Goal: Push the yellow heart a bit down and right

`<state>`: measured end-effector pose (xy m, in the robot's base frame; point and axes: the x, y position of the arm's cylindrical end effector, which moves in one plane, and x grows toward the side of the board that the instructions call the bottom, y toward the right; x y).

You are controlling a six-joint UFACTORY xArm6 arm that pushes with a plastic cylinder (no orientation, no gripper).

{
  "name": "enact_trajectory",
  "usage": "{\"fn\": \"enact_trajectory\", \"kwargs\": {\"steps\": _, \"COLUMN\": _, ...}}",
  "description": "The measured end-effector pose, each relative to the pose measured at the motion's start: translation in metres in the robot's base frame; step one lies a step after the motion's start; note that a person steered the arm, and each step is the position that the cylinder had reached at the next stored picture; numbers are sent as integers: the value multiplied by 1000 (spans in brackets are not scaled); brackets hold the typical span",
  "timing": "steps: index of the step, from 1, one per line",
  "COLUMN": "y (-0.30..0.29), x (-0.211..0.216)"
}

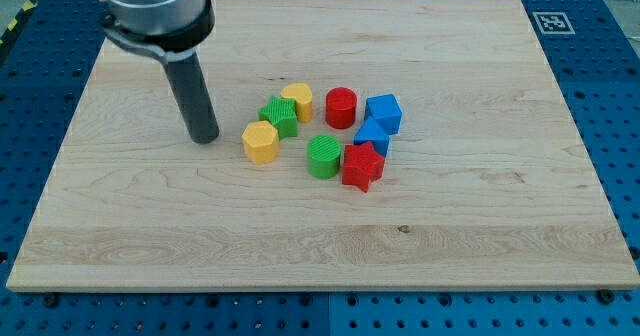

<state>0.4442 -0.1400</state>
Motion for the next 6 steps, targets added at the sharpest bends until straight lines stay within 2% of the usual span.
{"fn": "enact_trajectory", "kwargs": {"steps": 2, "y": 11, "x": -55}}
{"fn": "enact_trajectory", "kwargs": {"steps": 3, "y": 37, "x": -66}}
{"fn": "enact_trajectory", "kwargs": {"steps": 5, "y": 83, "x": -64}}
{"fn": "enact_trajectory", "kwargs": {"steps": 6, "y": 112, "x": -40}}
